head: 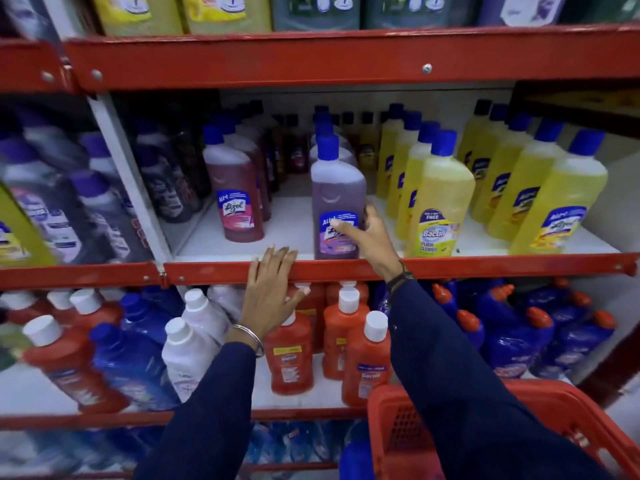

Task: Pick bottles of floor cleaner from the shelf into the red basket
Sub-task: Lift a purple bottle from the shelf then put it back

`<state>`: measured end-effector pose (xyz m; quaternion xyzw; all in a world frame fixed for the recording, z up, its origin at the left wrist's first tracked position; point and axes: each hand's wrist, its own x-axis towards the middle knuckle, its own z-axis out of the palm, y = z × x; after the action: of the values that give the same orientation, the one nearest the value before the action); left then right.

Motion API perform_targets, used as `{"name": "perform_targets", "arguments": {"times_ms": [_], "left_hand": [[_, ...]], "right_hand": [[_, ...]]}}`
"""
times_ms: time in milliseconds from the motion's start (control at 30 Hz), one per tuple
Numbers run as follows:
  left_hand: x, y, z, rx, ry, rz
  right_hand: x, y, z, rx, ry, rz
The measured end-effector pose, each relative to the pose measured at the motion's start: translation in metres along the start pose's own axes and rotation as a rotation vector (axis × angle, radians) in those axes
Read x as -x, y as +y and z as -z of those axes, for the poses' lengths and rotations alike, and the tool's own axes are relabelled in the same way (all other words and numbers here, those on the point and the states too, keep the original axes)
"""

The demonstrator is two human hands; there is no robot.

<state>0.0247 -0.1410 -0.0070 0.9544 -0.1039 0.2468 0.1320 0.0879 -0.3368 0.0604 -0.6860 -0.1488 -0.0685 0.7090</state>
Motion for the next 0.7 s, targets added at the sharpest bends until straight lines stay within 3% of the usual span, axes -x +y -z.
{"name": "perform_targets", "arguments": {"times_ms": [200,400,700], "left_hand": [[-0.003,-0.004,-0.009,0.006,-0.009,-0.003],[-0.004,-0.005,-0.016,-0.019,-0.012,0.008],[0.0,-0.002,-0.012,-0.078,0.033,-0.026]], "right_hand": [[0.009,-0.003,-0.007,-0.007,0.139,0.104],[0.036,-0.035,-0.028,-0.052,0.339,0.381],[0.092,-0.047,-0.05,0.146,0.616,0.573]]}}
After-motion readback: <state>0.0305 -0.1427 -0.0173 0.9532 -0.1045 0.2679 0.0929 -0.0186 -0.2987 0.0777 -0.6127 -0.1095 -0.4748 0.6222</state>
